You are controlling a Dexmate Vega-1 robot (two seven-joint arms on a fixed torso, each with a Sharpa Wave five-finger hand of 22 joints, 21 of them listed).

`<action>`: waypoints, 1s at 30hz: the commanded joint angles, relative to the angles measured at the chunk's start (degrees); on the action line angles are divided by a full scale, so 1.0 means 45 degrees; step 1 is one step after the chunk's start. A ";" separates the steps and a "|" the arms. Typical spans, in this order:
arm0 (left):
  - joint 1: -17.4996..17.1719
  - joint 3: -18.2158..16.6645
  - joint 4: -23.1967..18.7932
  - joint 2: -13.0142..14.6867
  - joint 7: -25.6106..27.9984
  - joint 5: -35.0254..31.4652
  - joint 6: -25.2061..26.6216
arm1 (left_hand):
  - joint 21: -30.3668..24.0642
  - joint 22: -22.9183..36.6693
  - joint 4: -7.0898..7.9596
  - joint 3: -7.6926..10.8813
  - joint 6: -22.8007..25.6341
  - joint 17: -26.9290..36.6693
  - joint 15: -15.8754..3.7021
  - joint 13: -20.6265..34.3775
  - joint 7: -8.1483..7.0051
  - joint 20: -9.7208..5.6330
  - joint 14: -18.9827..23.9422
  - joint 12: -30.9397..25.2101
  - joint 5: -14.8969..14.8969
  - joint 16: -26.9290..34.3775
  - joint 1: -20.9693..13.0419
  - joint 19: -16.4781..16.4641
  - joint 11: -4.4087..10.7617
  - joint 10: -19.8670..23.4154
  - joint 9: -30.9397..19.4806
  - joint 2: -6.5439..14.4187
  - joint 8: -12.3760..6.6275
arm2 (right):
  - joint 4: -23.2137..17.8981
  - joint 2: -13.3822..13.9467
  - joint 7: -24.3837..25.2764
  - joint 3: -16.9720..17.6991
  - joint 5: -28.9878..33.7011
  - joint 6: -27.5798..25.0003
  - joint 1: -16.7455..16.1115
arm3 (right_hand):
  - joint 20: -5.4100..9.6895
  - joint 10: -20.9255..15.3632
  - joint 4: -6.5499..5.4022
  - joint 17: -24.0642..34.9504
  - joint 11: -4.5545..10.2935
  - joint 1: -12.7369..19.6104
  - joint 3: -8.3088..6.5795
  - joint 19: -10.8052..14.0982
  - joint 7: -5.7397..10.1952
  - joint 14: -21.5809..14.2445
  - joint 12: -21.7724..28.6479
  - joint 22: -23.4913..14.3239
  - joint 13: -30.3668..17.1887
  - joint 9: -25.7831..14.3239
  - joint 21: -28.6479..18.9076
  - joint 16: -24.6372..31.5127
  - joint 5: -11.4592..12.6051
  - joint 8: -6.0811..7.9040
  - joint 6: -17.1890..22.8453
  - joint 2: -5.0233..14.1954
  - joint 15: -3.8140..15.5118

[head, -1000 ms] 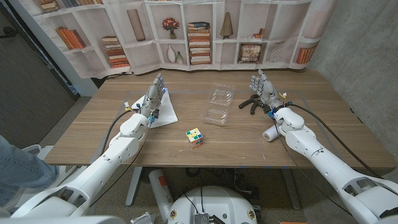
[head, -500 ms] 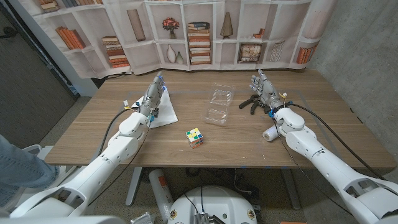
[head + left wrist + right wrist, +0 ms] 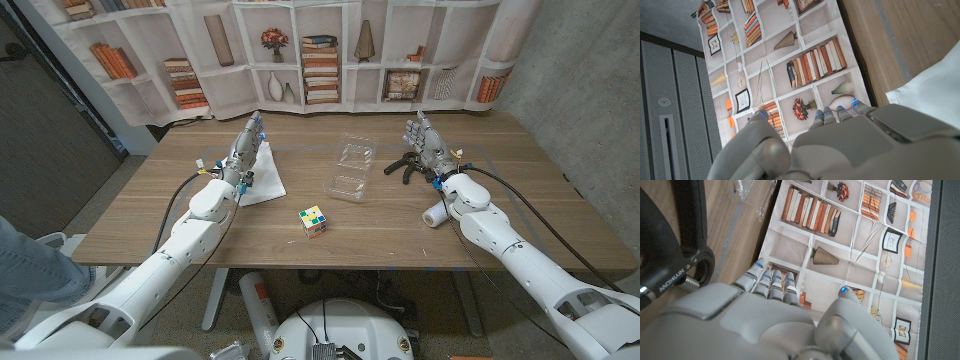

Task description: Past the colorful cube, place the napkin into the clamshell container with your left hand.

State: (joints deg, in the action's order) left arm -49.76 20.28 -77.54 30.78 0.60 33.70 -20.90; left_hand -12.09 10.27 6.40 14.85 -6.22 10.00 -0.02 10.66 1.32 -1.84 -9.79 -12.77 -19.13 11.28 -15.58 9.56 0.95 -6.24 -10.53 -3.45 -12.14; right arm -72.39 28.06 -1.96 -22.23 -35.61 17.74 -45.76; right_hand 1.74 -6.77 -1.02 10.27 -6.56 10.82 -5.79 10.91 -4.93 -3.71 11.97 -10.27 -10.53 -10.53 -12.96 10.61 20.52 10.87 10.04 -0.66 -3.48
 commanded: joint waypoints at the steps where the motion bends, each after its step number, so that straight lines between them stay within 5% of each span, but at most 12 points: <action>1: 0.0013 -0.0041 -0.0046 0.0056 0.0146 -0.0421 -0.0488 | -0.0080 0.0024 -0.0092 -0.0007 0.0170 0.0051 -0.0044 0.0014 0.0022 -0.0042 -0.0106 -0.0055 -0.0110 0.0046 -0.0211 0.1044 0.0000 0.0121 -0.0024 0.0010 -0.0148 | 0.0490 -0.0228 -0.0063 -0.0030 0.0041 0.0188 0.0305 | -0.0004 -0.0096 0.0044 0.0045 0.0000 0.0131 -0.0026 0.0093 0.0026 -0.0081 0.0081 -0.0037 -0.0043 -0.0047 0.0037 0.0056 -0.0036 0.0082 0.0140 0.0042 0.0017; 30: -0.0897 -0.0467 -0.1249 0.0950 0.1012 -0.1264 -0.0524 | -0.0051 0.0026 -0.0162 -0.0033 0.0364 0.0048 -0.0069 0.0011 0.0002 0.0091 0.0085 -0.0057 -0.0147 0.0027 -0.0341 0.0981 0.0024 0.0310 -0.0026 0.0067 -0.0131 | 0.0594 -0.0104 -0.0428 -0.0079 0.0172 0.0474 0.0435 | 0.0014 -0.0113 0.0075 0.0047 -0.0008 0.0174 -0.0009 0.0141 0.0009 -0.0096 0.0079 -0.0038 -0.0044 -0.0049 0.0091 0.0043 -0.0106 0.0075 0.0134 0.0101 0.0042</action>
State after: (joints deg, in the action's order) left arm -51.82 19.03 -80.61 33.27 3.76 29.46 -23.34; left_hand -12.09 10.26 6.15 14.61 -5.00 9.99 -0.22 10.67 1.32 -1.62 -9.58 -12.81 -19.57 11.28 -16.26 9.78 1.03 -5.36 -10.53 -3.23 -12.58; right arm -69.22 26.90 -3.12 -22.55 -35.04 19.34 -43.53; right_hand 1.74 -6.76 -1.02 10.26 -6.55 11.12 -5.78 10.90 -4.71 -3.70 11.97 -10.26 -10.52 -10.53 -12.72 10.61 20.12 10.87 10.24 -0.35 -3.47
